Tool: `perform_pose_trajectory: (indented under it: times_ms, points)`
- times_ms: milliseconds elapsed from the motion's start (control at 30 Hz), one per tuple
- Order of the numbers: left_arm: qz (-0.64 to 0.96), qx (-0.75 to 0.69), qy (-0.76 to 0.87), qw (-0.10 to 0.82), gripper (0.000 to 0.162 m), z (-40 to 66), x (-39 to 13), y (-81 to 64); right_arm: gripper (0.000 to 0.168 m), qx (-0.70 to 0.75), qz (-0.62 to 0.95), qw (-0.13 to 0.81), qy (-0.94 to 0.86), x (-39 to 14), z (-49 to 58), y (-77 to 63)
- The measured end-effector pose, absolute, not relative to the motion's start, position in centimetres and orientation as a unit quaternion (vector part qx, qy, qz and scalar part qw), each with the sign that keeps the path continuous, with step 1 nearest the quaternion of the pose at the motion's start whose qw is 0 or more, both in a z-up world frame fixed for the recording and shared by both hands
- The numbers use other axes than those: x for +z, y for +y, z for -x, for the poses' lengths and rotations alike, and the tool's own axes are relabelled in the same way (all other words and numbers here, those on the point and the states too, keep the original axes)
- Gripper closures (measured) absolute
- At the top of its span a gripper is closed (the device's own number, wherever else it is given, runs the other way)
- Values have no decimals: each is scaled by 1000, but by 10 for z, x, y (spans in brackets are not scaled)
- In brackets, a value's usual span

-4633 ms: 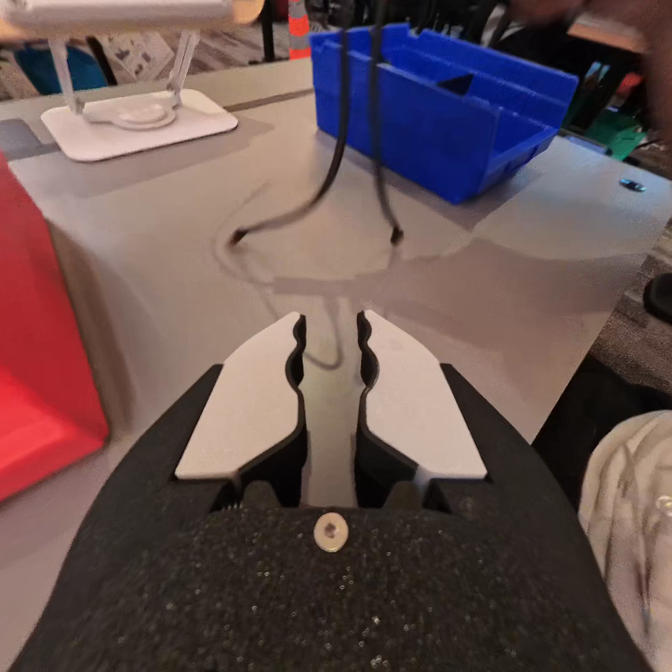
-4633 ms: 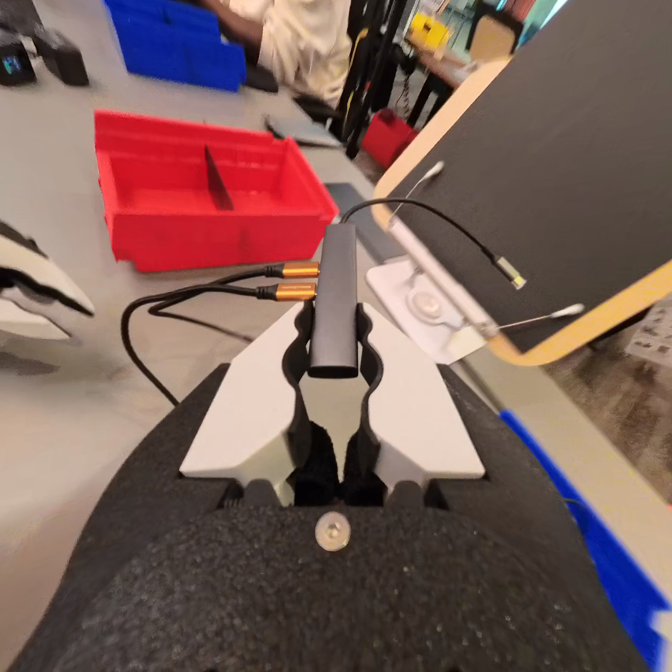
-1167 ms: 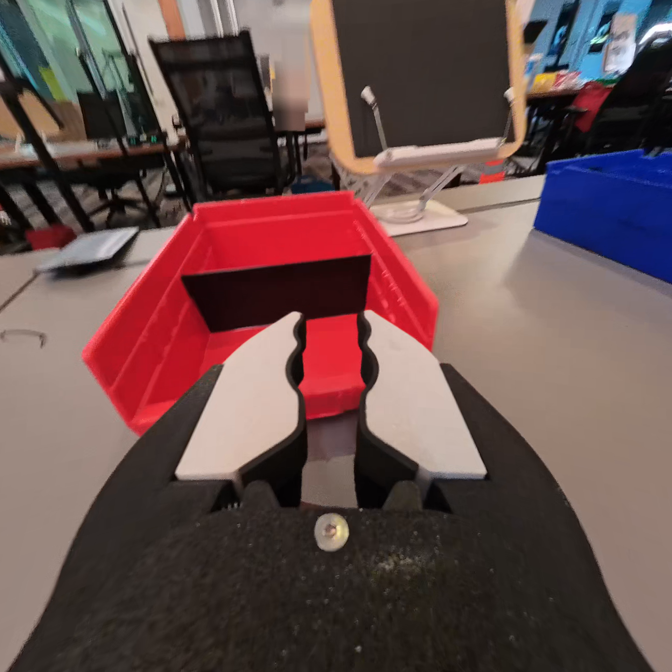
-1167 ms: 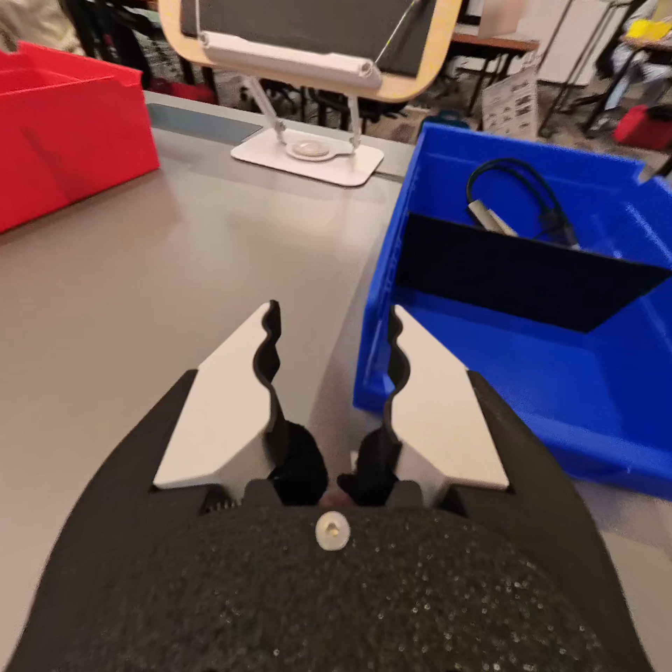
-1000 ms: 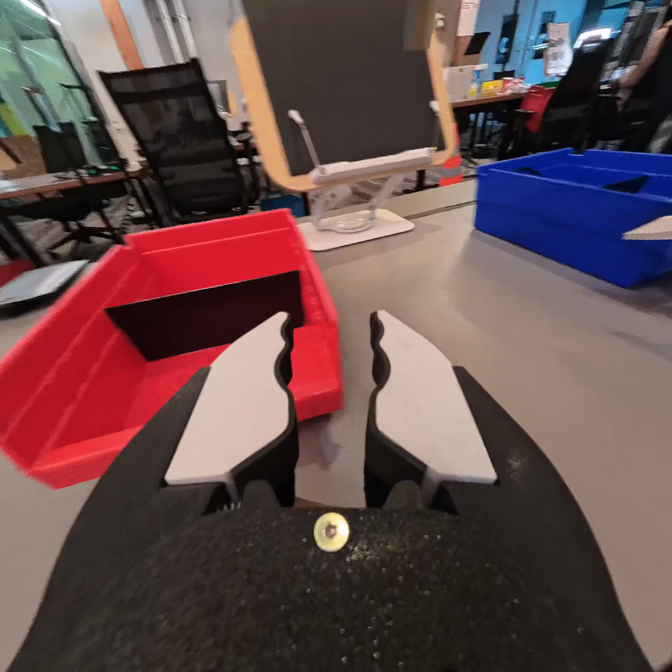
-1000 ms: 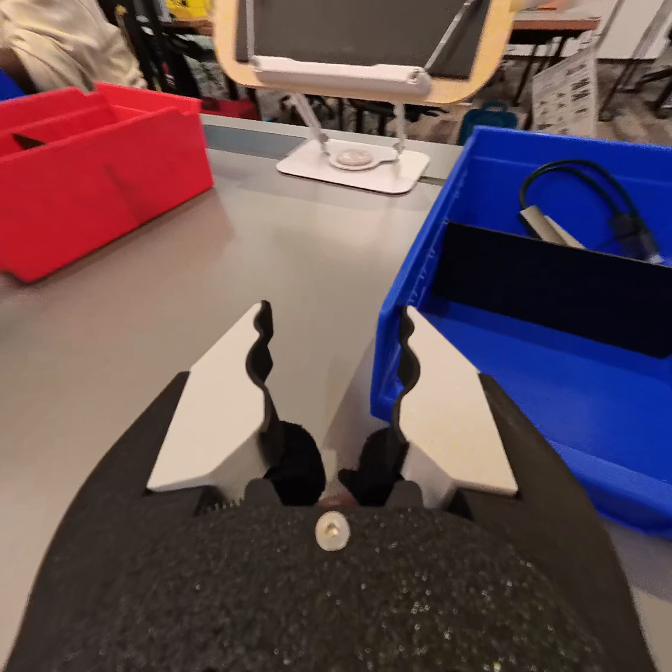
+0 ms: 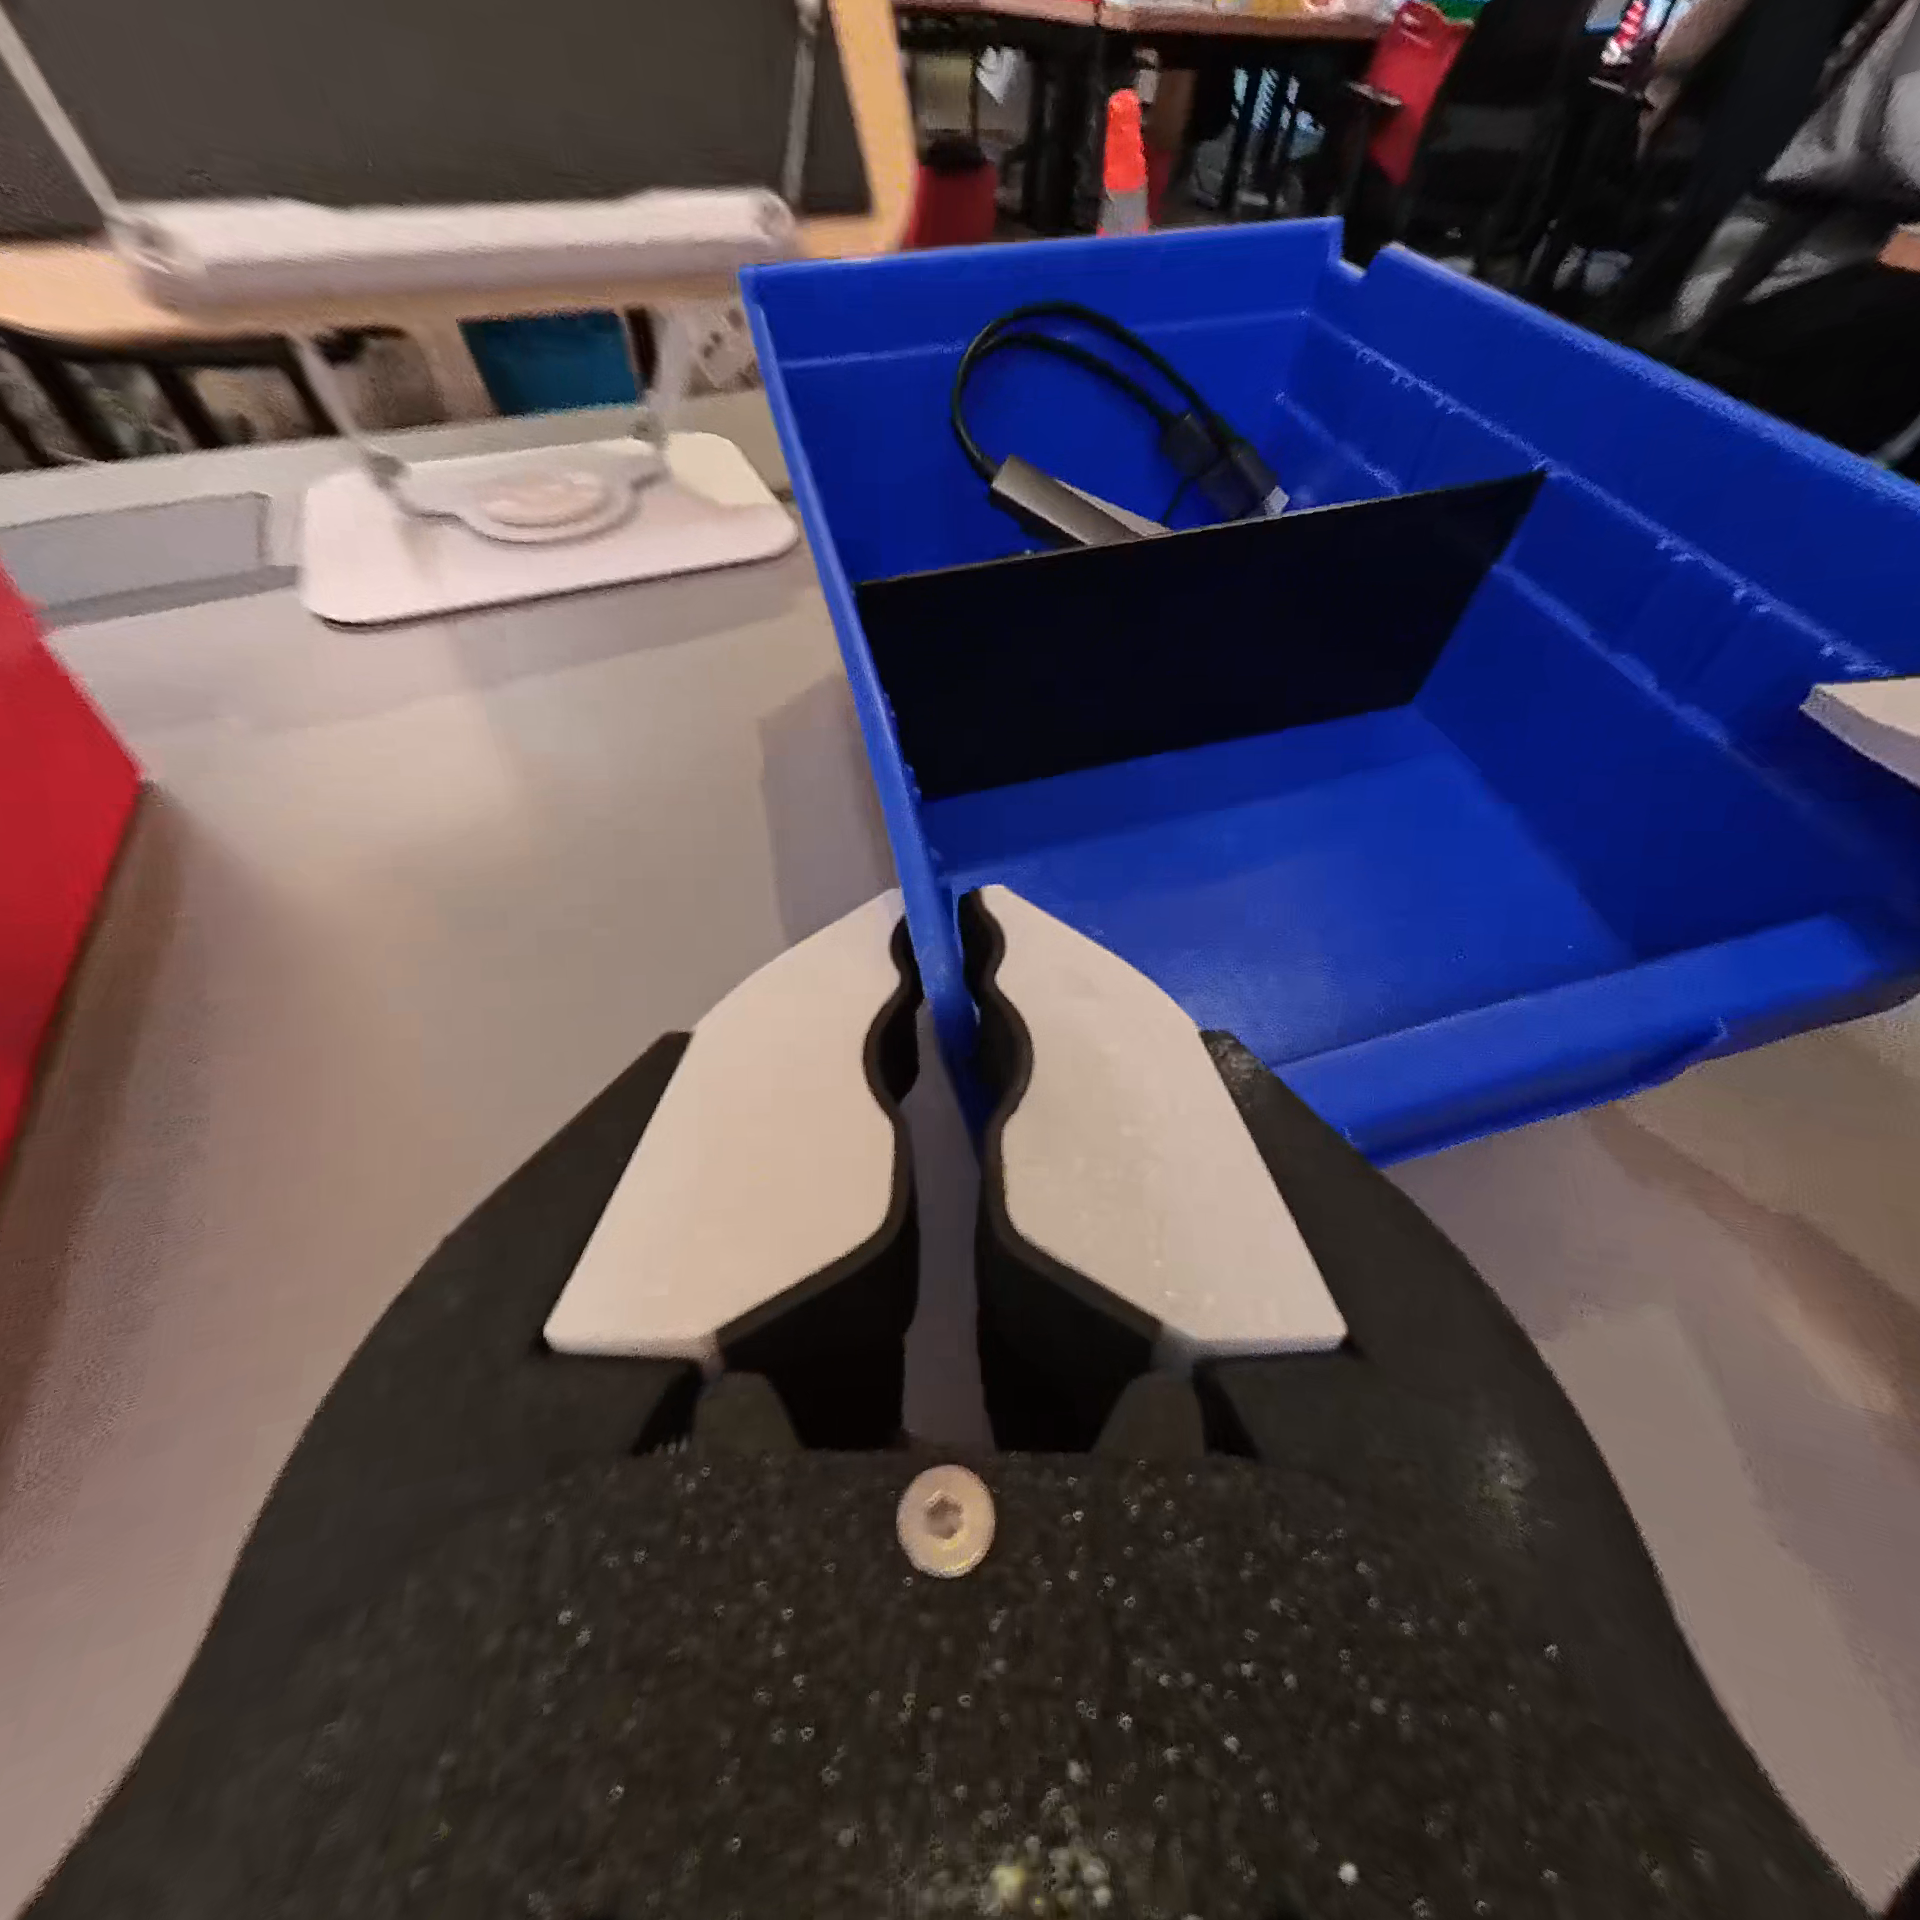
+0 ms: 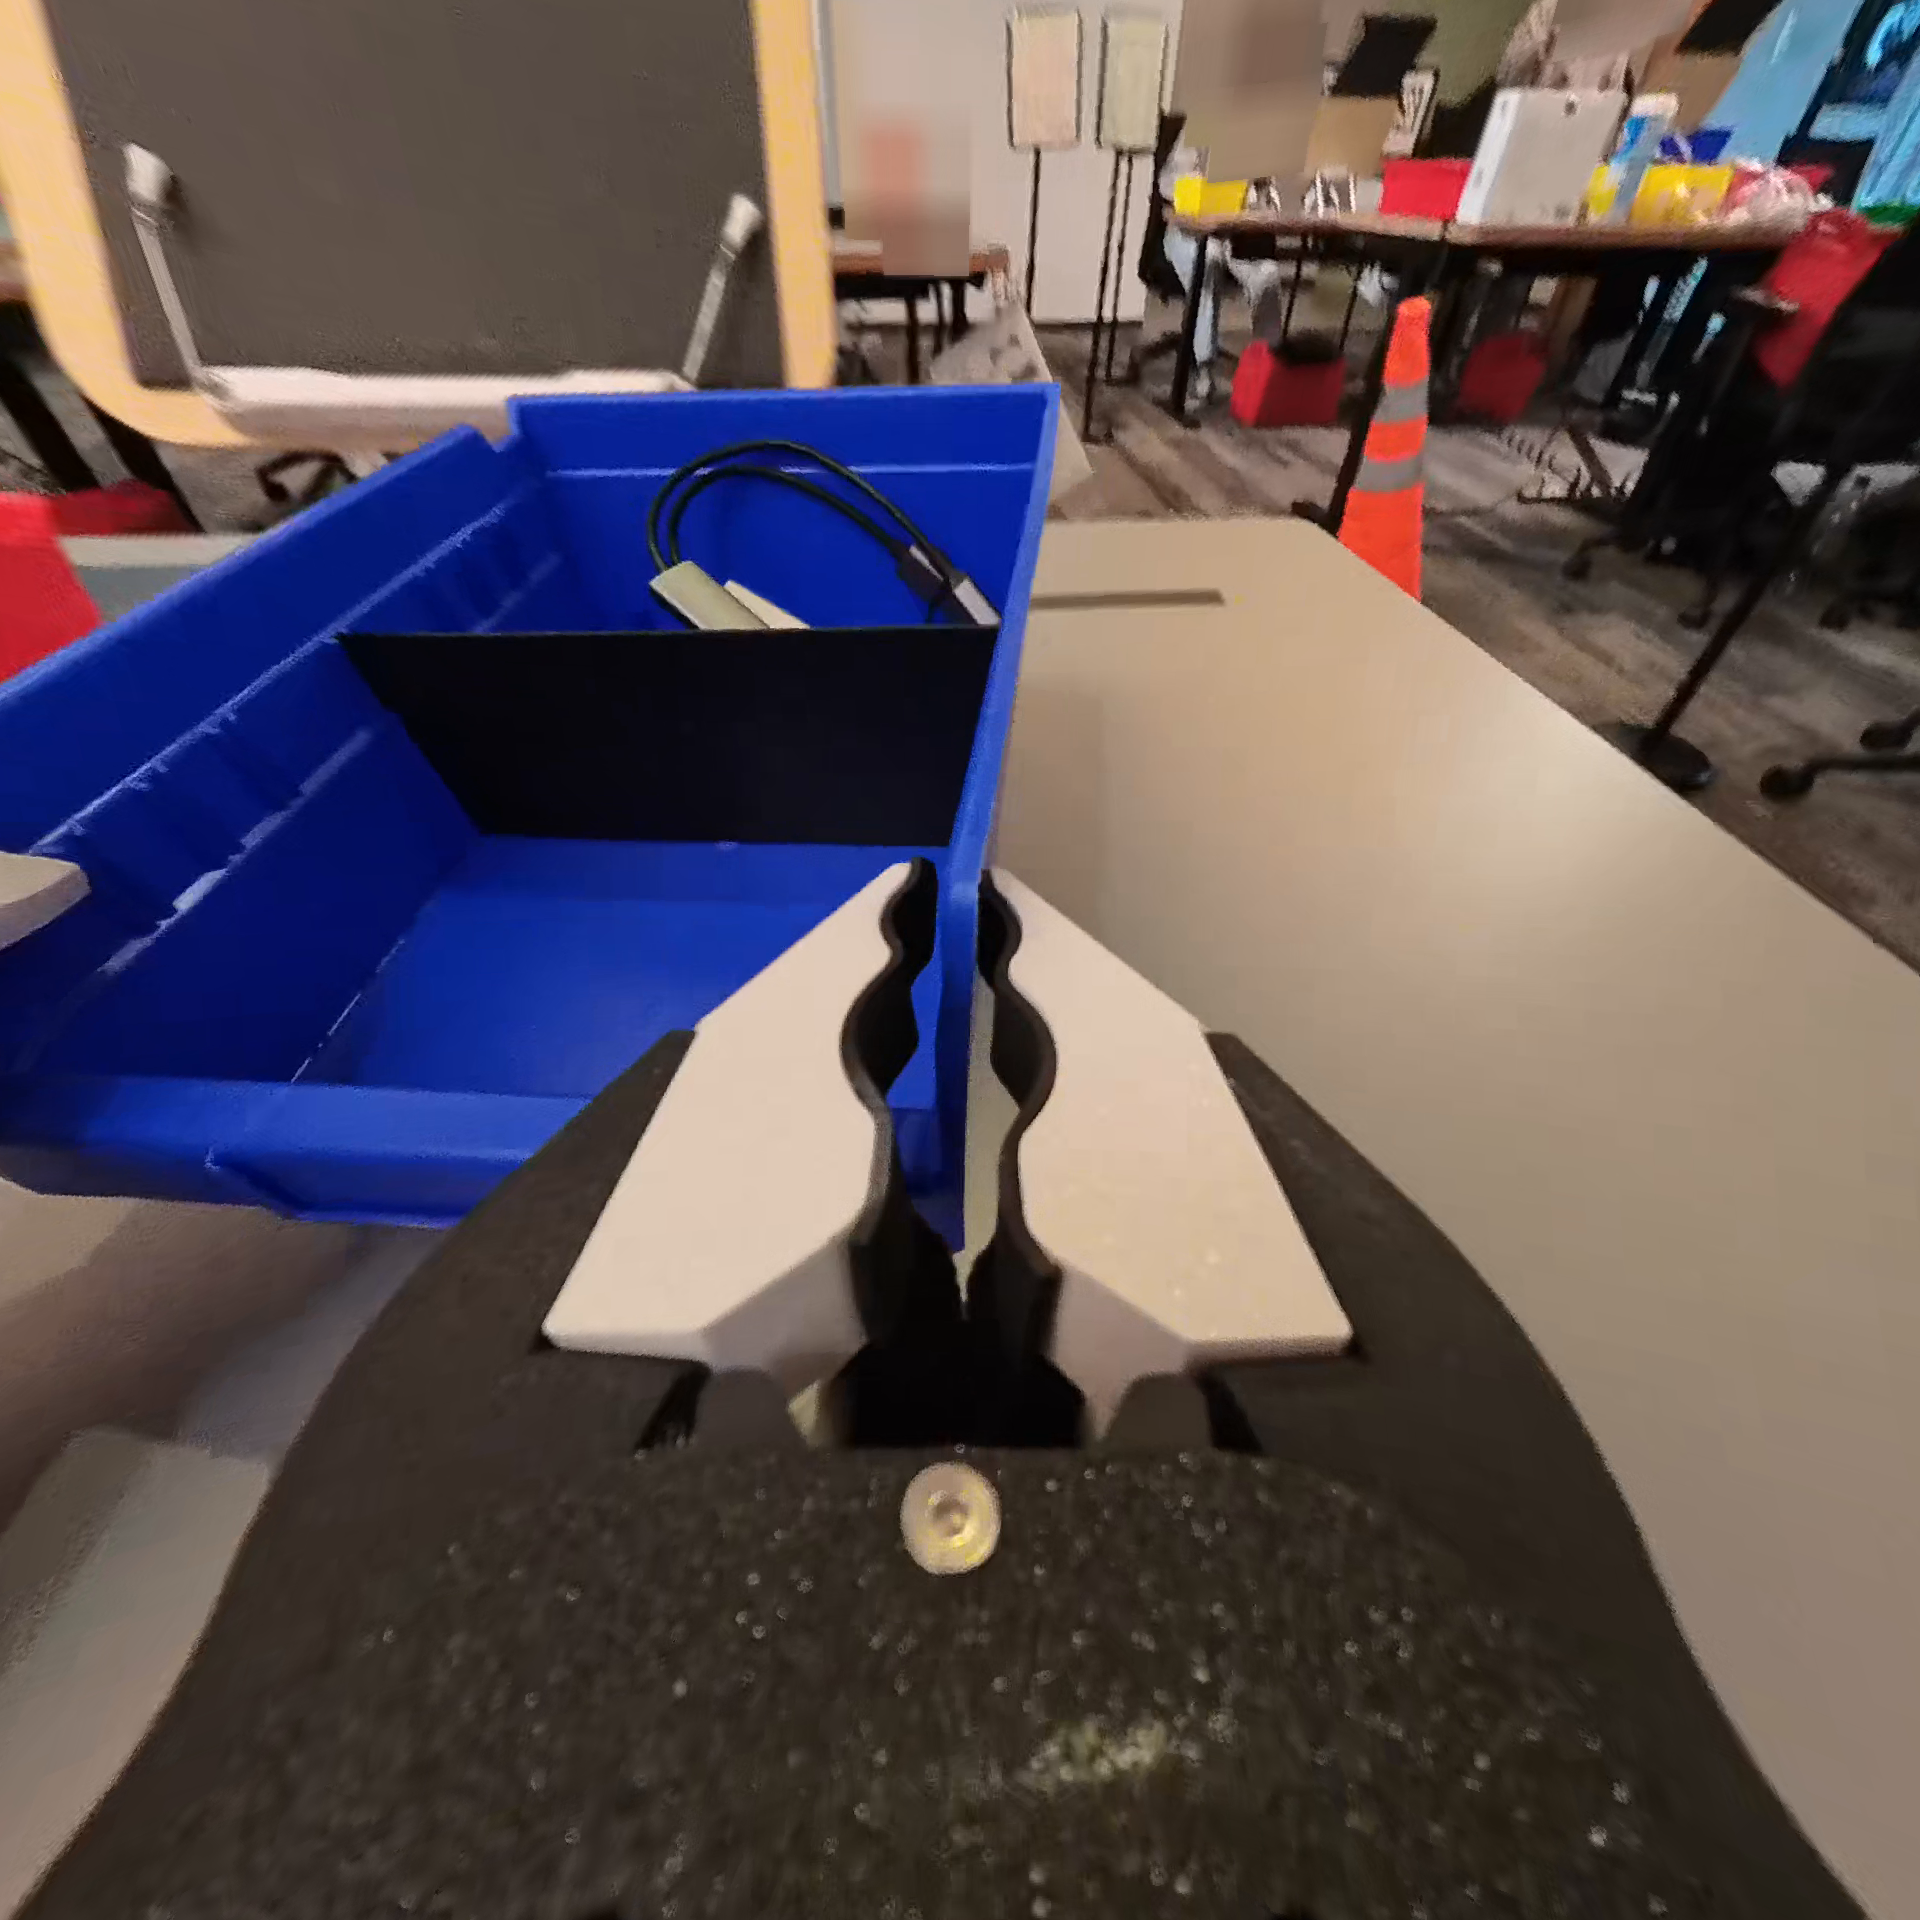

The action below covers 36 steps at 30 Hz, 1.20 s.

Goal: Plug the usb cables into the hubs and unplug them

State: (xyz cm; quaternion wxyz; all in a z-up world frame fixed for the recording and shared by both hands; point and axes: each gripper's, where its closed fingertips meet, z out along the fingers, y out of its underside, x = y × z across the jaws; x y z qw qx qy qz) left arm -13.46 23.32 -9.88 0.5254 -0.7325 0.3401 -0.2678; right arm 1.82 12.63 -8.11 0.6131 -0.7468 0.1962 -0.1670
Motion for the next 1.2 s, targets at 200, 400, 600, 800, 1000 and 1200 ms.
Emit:
perform_pose_trajectory:
  times_ms: [200, 400, 600, 800, 1000, 1200]
  points:
    - [746, -205, 298, 559, 158, 205, -85, 276, 163, -135, 757, 625, 135, -80, 38, 188]
    - [781, -188, 278, 526, 158, 248, -115, 301, 162, -90, 798, 589, 92, -115, 75, 221]
    - [739, -222, 321, 549, 145, 256, -101, 290, 146, -49, 812, 580, 31, -123, 85, 220]
    - [659, -101, 181, 722, 139, 394, -14, 318, 145, 12, 784, 620, -15, -105, 87, 202]
    - [770, -150, 134, 605, 118, 521, -87, 369, 145, -17, 784, 619, -32, -108, 82, 187]
    - [784, -187, 165, 569, 111, 517, -106, 415, 146, -61, 777, 624, -55, -104, 80, 168]
